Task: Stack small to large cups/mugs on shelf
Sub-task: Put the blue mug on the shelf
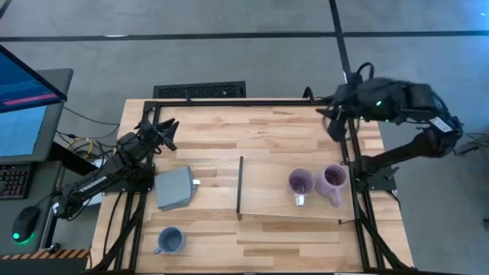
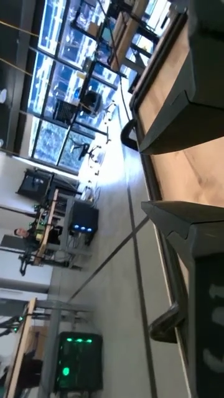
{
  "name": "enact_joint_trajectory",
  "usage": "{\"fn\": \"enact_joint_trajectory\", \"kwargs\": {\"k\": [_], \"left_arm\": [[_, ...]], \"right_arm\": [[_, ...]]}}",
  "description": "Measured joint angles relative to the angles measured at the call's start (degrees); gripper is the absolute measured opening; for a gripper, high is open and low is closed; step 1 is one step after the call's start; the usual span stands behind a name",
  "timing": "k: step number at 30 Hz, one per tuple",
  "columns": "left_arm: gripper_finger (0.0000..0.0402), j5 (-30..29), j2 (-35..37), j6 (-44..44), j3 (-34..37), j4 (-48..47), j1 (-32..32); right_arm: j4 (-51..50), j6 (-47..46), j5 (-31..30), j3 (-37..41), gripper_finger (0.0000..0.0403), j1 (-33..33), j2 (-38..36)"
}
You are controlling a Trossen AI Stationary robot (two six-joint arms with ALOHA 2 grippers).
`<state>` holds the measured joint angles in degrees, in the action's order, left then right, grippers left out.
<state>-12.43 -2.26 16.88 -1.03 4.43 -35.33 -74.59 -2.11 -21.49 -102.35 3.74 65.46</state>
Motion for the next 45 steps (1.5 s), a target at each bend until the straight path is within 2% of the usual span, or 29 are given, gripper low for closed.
{"fn": "enact_joint_trajectory", "kwargs": {"k": [6, 9, 13, 16, 20, 24, 30, 32, 36, 40, 45], "left_arm": [[0.0121, 0.2, 0.0, 2.2, -0.5, 4.5, 0.0], [0.0121, 0.2, 0.0, 2.9, -0.6, 6.7, 0.0], [0.0121, 1.5, 0.0, 2.9, -0.7, 8.8, 0.0], [0.0121, 3.1, 0.0, 3.0, -0.7, 10.7, 0.0], [0.0117, 5.5, 0.0, 3.8, -0.8, 13.7, 0.0], [0.0105, 8.2, 0.0, 3.4, -2.9, 12.8, 0.0], [0.0086, 9.9, -0.2, -2.3, -10.1, 12.3, 0.0], [0.0083, 12.4, -1.4, -2.7, -13.4, 10.6, 0.0], [0.0081, 18.4, -7.3, -2.7, -21.6, 4.8, 0.0], [0.0081, 23.6, -16.5, -3.9, -29.9, -1.2, 0.0], [0.0081, 29.8, -25.4, -5.1, -38.5, -3.0, 0.0]], "right_arm": [[12.0, 9.7, 12.0, 9.9, 0.0171, 9.9, -6.5], [16.7, 11.8, 18.7, 18.5, 0.0172, 14.6, -10.4], [27.8, 13.1, 27.0, 30.4, 0.0173, 20.4, -16.5], [34.2, 13.3, 31.3, 37.4, 0.0172, 24.2, -21.6], [37.9, 13.2, 32.0, 44.1, 0.0171, 28.0, -27.9], [39.7, 12.6, 32.2, 49.1, 0.0173, 30.8, -33.8], [40.7, 8.2, 32.2, 53.2, 0.0172, 31.3, -39.5], [40.8, 7.9, 32.2, 54.1, 0.0171, 31.3, -40.5], [40.8, 7.5, 32.2, 55.3, 0.0173, 31.2, -40.7], [41.5, 7.6, 32.1, 56.1, 0.0173, 31.3, -40.0], [41.7, 7.8, 32.0, 56.7, 0.0171, 31.3, -39.3]]}}
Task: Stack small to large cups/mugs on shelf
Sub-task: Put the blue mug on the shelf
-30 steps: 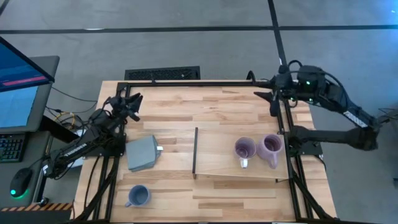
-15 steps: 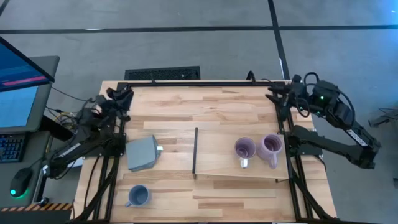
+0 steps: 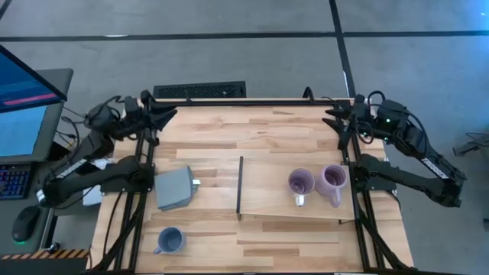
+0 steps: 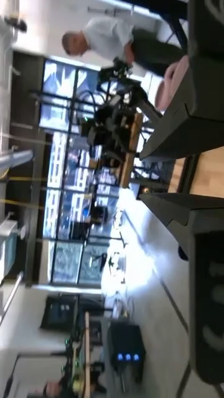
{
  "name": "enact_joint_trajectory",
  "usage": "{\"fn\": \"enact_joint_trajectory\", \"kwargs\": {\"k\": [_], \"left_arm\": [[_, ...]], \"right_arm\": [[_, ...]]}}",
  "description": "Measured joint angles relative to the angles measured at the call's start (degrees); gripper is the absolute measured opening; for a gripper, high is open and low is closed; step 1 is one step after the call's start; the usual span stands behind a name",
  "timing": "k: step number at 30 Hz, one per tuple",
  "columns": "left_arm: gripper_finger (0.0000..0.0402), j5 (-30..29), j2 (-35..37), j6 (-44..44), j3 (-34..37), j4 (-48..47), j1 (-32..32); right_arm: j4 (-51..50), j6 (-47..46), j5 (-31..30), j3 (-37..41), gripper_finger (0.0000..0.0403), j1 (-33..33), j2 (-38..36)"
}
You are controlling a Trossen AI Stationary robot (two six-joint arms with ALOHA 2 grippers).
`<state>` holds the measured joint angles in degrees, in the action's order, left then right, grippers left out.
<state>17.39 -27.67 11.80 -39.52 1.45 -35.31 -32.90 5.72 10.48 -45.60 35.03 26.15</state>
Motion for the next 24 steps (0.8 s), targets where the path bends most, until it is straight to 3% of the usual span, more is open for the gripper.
{"fn": "enact_joint_trajectory", "kwargs": {"k": [10, 15, 19, 22, 24], "left_arm": [[0.0093, 2.4, -5.3, -8.6, -8.9, -7.3, 0.0], [0.0151, 4.5, -5.3, -9.3, -9.5, -7.1, 0.0], [0.0200, 2.1, -5.4, -9.4, -9.5, -8.8, 0.0], [0.0221, -0.3, -5.3, -10.0, -9.5, -10.6, 0.0], [0.0227, 2.4, -5.4, -13.0, -10.5, -14.6, 0.2]], "right_arm": [[0.8, 2.3, -0.8, 0.0, 0.0171, 0.0, 0.1], [0.8, 2.4, -4.9, 0.0, 0.0173, 0.0, 0.0], [0.8, 2.6, -6.2, 0.0, 0.0171, 0.0, 0.0], [0.9, 3.8, -6.2, 0.0, 0.0171, 0.0, 0.0], [1.3, 3.8, -6.2, 0.0, 0.0172, 0.0, 0.0]]}}
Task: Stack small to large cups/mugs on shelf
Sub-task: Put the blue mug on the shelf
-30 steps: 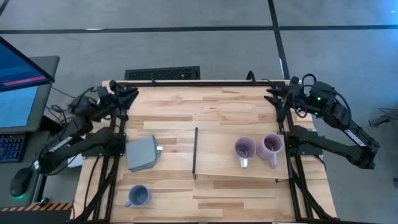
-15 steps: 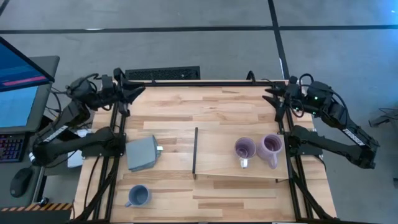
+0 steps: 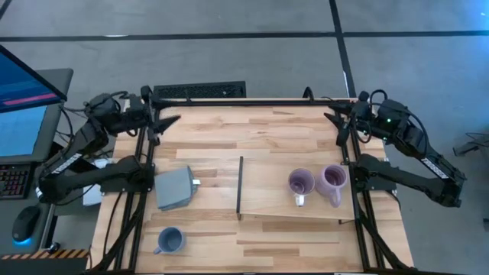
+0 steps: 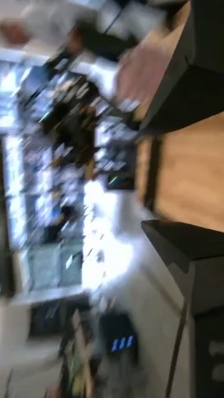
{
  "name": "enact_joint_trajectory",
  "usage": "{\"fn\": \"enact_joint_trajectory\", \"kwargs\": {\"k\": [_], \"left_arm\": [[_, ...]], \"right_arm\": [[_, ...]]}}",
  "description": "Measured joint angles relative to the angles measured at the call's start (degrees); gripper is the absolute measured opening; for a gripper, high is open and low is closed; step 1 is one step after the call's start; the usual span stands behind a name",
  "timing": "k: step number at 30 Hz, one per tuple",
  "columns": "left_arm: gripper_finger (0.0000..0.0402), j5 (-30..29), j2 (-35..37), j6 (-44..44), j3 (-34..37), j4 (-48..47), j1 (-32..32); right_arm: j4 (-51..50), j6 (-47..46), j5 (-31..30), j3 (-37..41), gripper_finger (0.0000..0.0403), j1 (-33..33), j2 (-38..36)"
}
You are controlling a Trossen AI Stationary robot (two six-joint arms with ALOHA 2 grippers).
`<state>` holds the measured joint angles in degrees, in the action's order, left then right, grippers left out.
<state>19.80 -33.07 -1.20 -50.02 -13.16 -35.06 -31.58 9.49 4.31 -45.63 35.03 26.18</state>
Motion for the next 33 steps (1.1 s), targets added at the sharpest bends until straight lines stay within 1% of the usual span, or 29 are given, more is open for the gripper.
{"fn": "enact_joint_trajectory", "kwargs": {"k": [1, 3, 6, 8, 14, 18, 20, 24, 27, 30, 33], "left_arm": [[0.0229, 1.4, -0.1, -1.0, -1.4, -3.4, 0.3], [0.0230, 1.8, -1.3, -1.3, -5.6, -11.5, 1.0], [0.0231, 0.4, -4.8, -1.2, -13.9, -26.9, 3.0], [0.0231, -1.5, -8.3, -1.1, -19.2, -35.2, 4.8], [0.0231, -5.2, -19.4, 0.9, -32.9, -53.7, 11.1], [0.0231, -5.5, -26.7, 1.4, -39.4, -65.9, 16.6], [0.0231, -7.0, -29.9, 2.5, -41.5, -71.5, 19.7], [0.0231, -8.9, -35.3, 5.4, -42.4, -76.9, 27.2], [0.0231, -11.2, -38.7, 5.4, -42.4, -76.6, 33.8], [0.0231, -15.6, -41.8, 5.6, -42.4, -76.8, 40.2], [0.0231, -17.9, -45.3, 8.0, -42.4, -76.8, 45.6]], "right_arm": [[0.2, 0.0, 0.0, 0.0, 0.0172, 0.0, 0.0], [0.7, 0.0, 0.0, 0.0, 0.0173, 0.0, 0.0], [0.8, 0.0, -0.2, 0.0, 0.0173, 0.0, 0.0], [0.8, 0.0, -1.1, 0.0, 0.0172, 0.0, 0.0], [0.8, 0.0, -1.6, 0.0, 0.0171, 0.0, 0.0], [0.2, 0.0, -1.7, 0.0, 0.0171, 0.0, 0.0], [0.1, 0.0, -1.7, 0.0, 0.0171, 0.0, 0.0], [-1.7, 0.0, -1.7, 0.0, 0.0173, 0.0, 0.0], [-3.6, 0.0, -1.7, 0.0, 0.0173, 0.0, 0.0], [-5.7, 0.0, -1.7, 0.0, 0.0171, 0.0, 0.0], [-7.4, 0.0, -1.6, 0.0, 0.0172, 0.0, 0.0]]}}
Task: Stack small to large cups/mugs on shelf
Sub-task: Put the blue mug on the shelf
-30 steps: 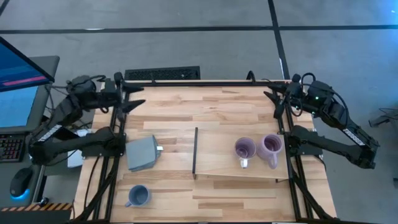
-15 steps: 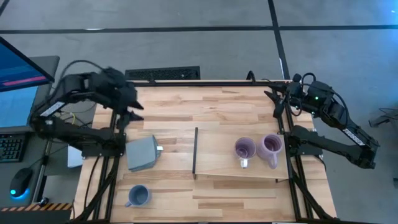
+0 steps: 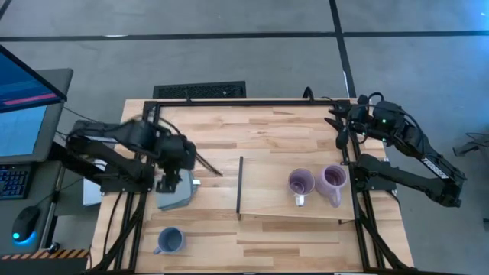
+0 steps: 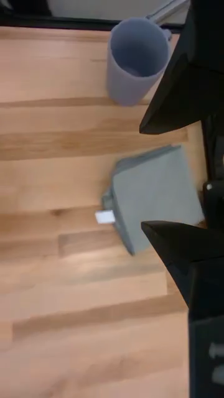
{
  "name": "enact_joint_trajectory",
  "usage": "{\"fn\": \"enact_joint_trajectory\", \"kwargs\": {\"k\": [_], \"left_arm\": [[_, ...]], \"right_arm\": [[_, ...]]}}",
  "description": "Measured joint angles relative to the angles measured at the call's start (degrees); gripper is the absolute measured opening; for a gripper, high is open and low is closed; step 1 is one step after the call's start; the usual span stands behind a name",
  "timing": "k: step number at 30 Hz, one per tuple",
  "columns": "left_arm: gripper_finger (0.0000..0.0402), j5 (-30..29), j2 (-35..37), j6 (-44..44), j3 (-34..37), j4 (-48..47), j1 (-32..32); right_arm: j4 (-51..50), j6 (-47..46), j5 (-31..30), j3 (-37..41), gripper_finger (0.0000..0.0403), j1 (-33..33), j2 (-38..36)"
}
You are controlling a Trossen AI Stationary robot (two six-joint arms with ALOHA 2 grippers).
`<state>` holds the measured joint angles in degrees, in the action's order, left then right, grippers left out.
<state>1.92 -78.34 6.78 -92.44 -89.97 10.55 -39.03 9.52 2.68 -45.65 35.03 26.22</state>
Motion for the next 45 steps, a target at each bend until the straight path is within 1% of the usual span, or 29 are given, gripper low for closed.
{"fn": "enact_joint_trajectory", "kwargs": {"k": [2, 5, 8, 13, 17, 23, 29, 33, 38, 41, 45], "left_arm": [[0.0231, 0.0, -2.1, 2.8, 0.0, 0.0, 2.8], [0.0231, 1.1, -5.4, 9.9, 0.0, 0.1, 5.7], [0.0231, 1.3, -7.7, 16.1, 0.0, 0.0, 7.6], [0.0231, 1.8, -10.8, 22.0, 0.0, -0.1, 9.9], [0.0231, 3.8, -12.7, 23.0, 0.0, 0.0, 11.3], [0.0231, 3.9, -13.9, 23.0, 0.1, 0.1, 12.8], [0.0231, 0.4, -13.6, 30.1, 0.1, -0.1, 14.1], [0.0231, 0.1, -13.5, 32.2, 0.1, 0.0, 16.1], [0.0231, -0.7, -13.5, 34.2, 0.1, 0.0, 20.4], [0.0231, 2.5, -13.4, 33.5, 2.3, -0.1, 22.8], [0.0231, 3.4, -13.4, 34.4, 6.1, 1.0, 25.8]], "right_arm": [[-0.6, 0.2, 0.0, 0.0, 0.0173, 0.0, 0.0], [-0.8, 2.4, 0.0, 0.0, 0.0173, 0.0, 0.0], [-0.8, 4.3, 0.0, 0.0, 0.0172, 0.0, 0.0], [-1.0, 4.4, 0.0, 0.0, 0.0171, 0.0, 0.0], [-2.2, 2.4, 0.0, 0.0, 0.0173, 0.0, 0.0], [-2.0, 1.8, 0.0, 0.0, 0.0171, 0.0, 0.0], [-1.5, -1.5, 0.0, 0.0, 0.0172, 0.0, 0.0], [-1.5, -2.2, 0.0, 0.0, 0.0173, 0.0, 0.0], [-1.4, -3.4, 0.1, 0.0, 0.0171, 0.0, 0.0], [-1.5, -4.0, 0.2, 0.0, 0.0172, 0.0, 0.0], [-1.4, -4.0, 0.2, 0.0, 0.0173, 0.0, 0.0]]}}
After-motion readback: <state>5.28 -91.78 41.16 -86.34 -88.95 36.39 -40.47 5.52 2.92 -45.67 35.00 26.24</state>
